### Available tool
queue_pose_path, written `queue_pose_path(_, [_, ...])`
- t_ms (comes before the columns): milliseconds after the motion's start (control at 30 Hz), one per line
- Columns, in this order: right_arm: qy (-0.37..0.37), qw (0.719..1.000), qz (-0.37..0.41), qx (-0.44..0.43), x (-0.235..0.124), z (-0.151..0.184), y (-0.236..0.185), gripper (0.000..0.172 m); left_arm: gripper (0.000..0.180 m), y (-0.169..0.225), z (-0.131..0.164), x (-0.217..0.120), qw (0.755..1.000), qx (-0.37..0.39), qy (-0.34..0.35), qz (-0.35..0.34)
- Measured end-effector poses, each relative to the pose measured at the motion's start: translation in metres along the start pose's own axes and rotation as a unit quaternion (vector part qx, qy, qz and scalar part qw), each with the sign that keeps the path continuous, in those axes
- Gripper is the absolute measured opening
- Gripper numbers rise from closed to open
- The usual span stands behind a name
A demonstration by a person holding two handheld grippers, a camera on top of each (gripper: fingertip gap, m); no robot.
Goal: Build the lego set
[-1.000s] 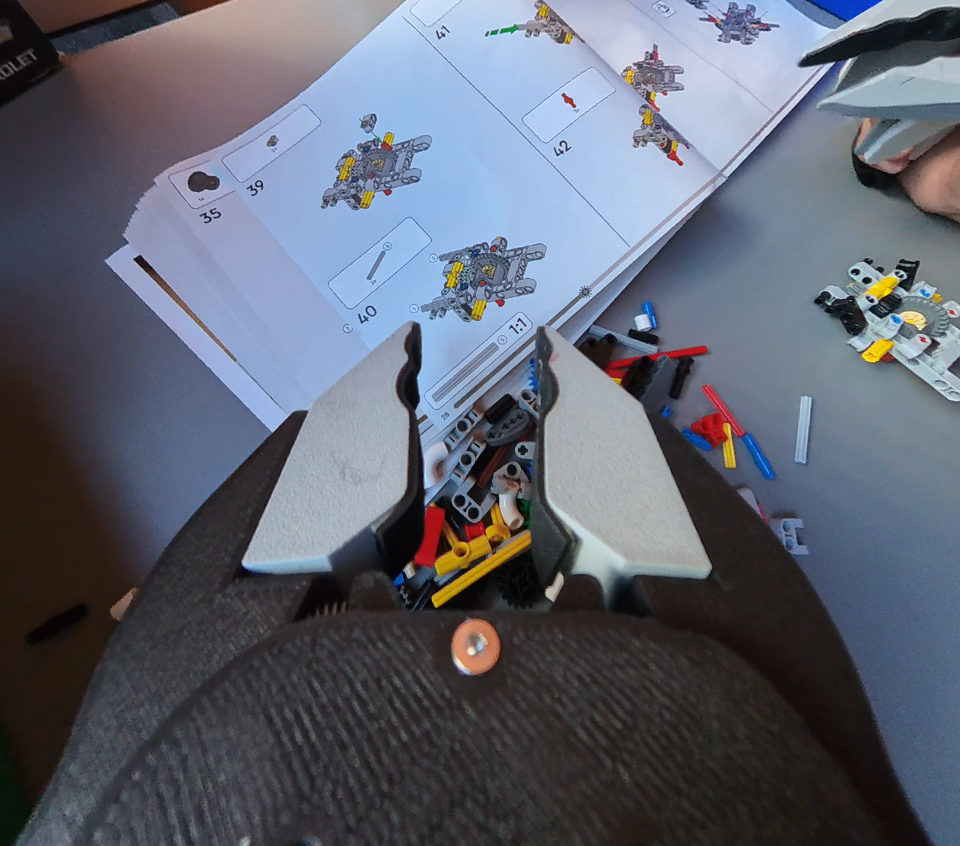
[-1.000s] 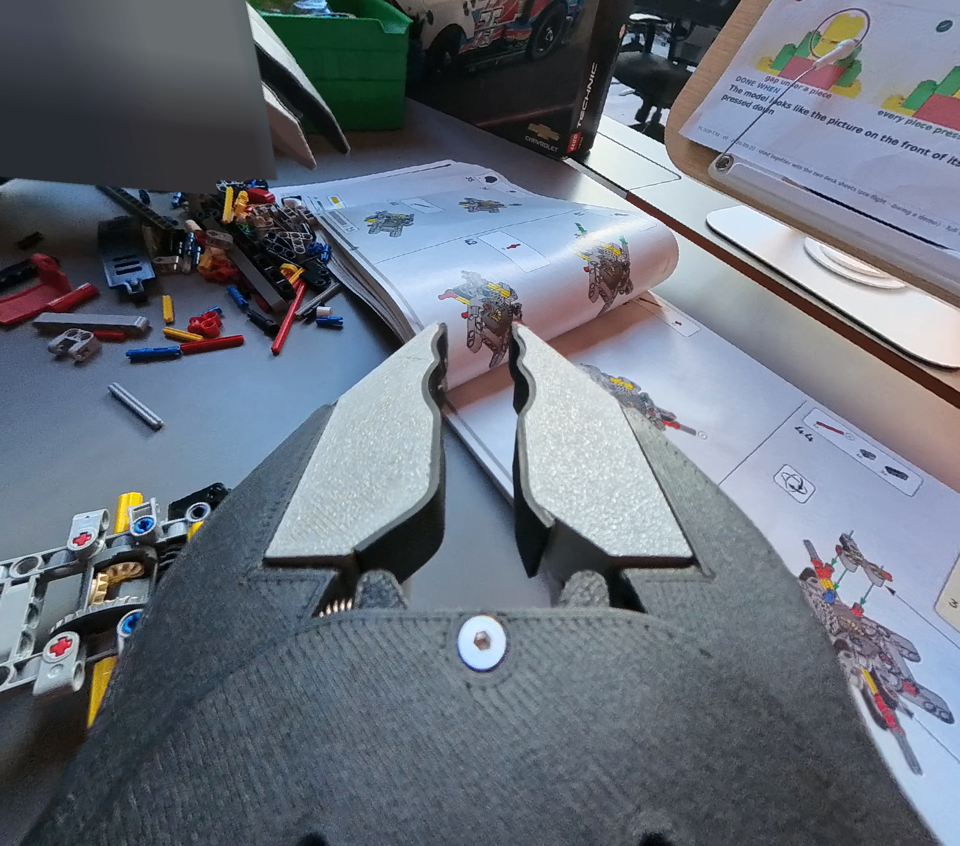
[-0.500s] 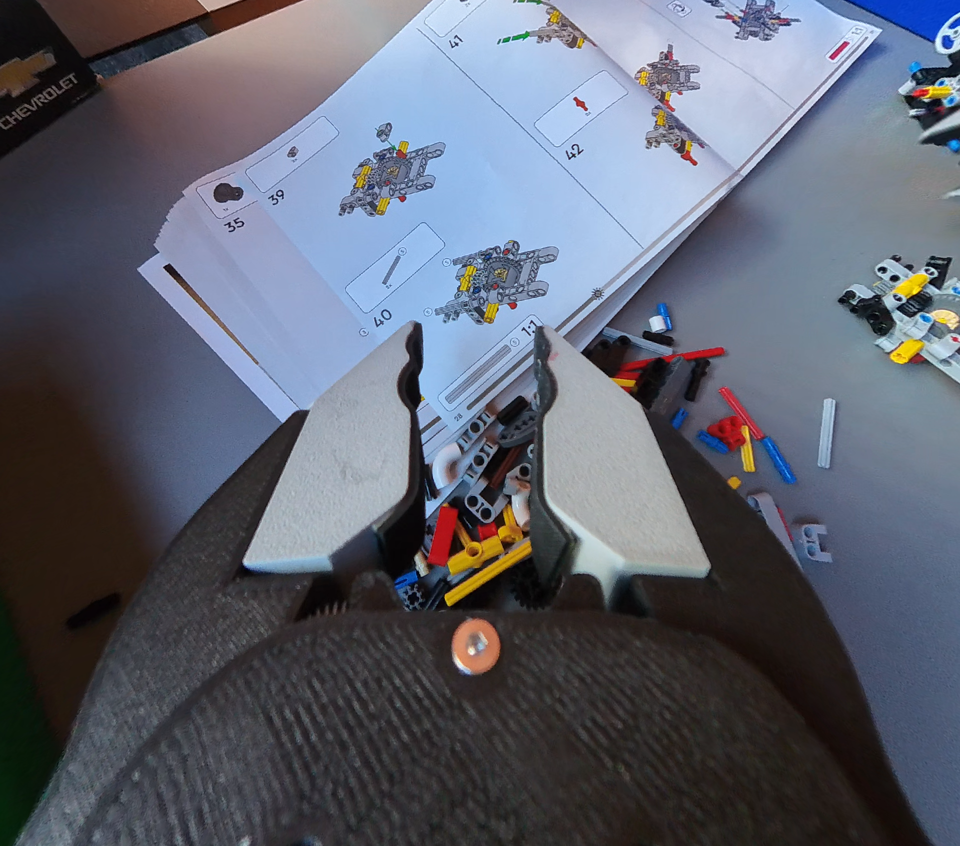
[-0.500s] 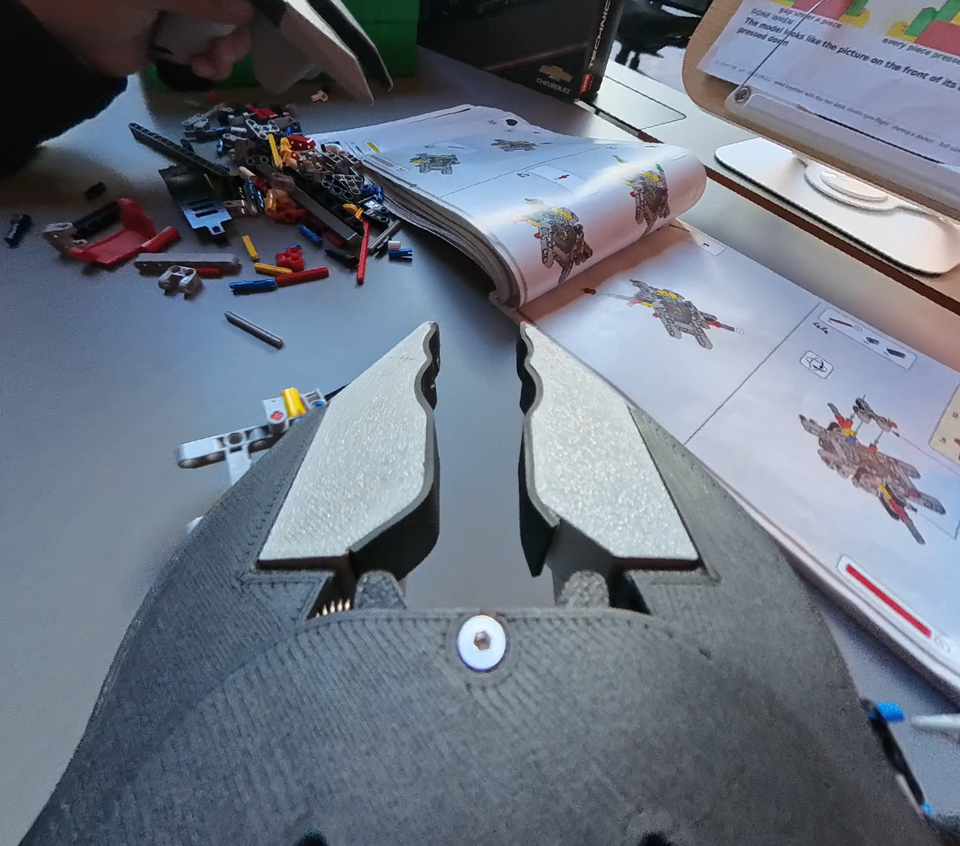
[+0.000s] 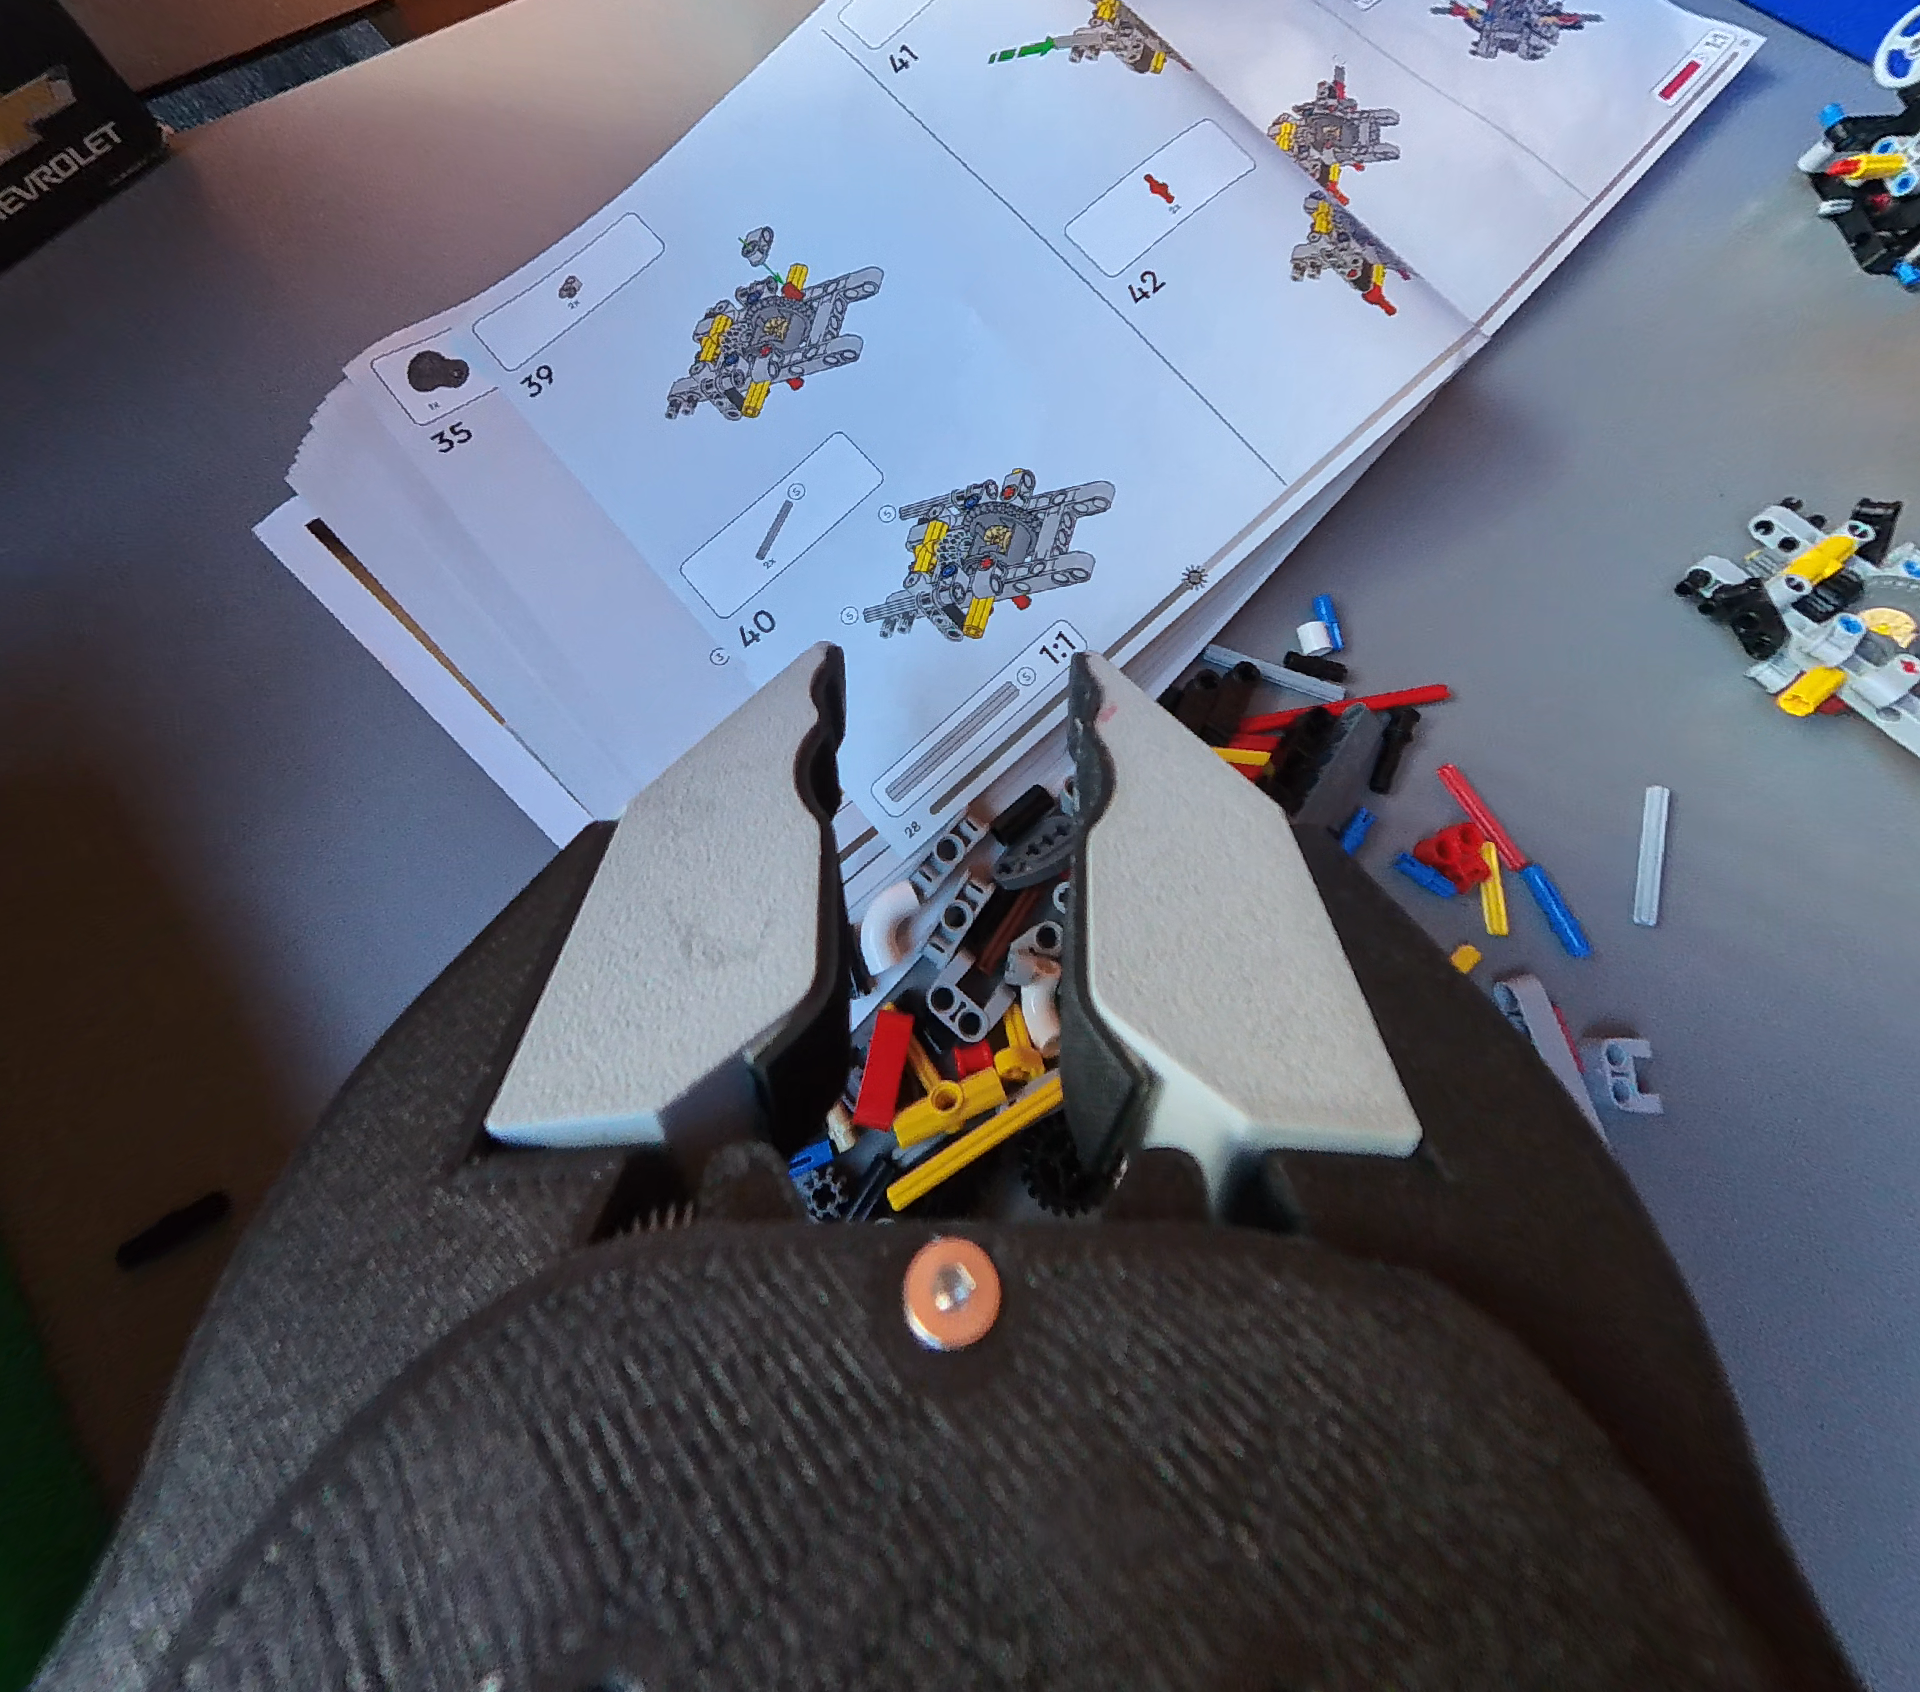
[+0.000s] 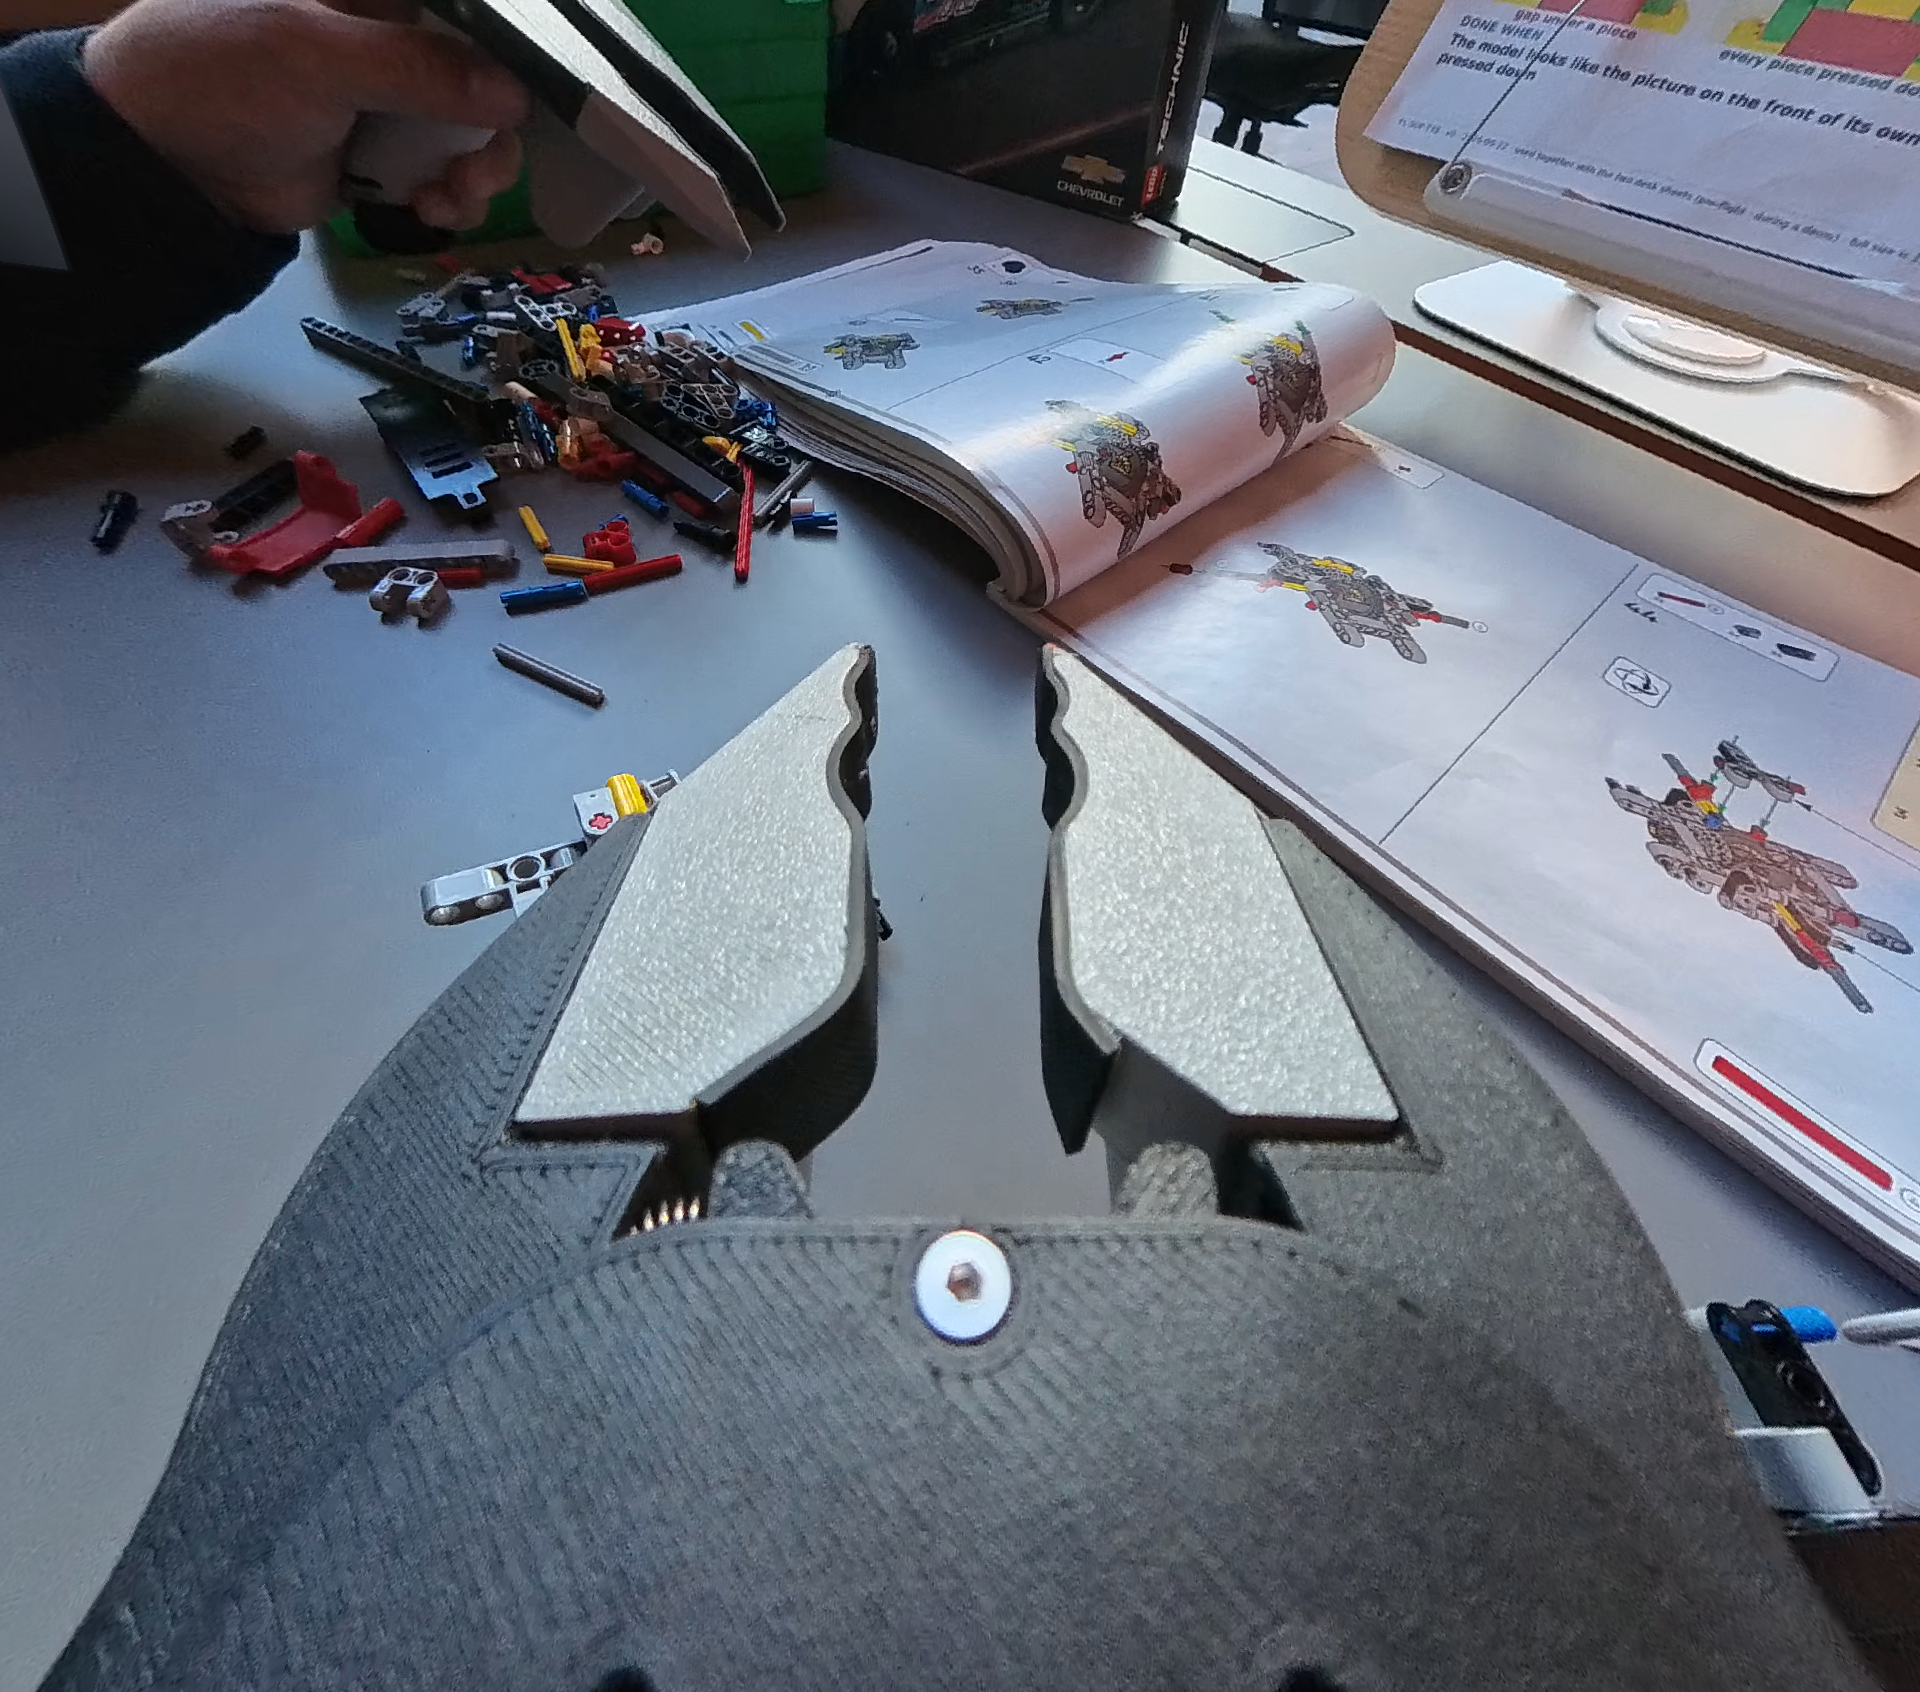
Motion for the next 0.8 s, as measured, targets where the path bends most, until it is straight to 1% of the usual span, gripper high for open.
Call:
queue_pose_path(467, [0.003, 1.0, -0.007, -0.001, 0.001, -0.001, 0.0, 0.028, 0.041, -0.002, 0.001, 0.0, 1.0, -0.002, -0.003, -0.004])
queue_pose_path(800, [0.006, 1.0, -0.009, 0.0, 0.001, -0.001, 0.0, 0.027, 0.041, -0.017, 0.003, -0.007, 0.999, -0.031, 0.004, -0.02])
Point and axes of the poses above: each gripper's, where its closed fingertips meet, x out along the fingers, z out of its underside, y = z × x across the jaws, the point moved 7 cm from there along -x, back along the fingers, and after that the axes turned 2 degrees about x, right-handed, at the moved point
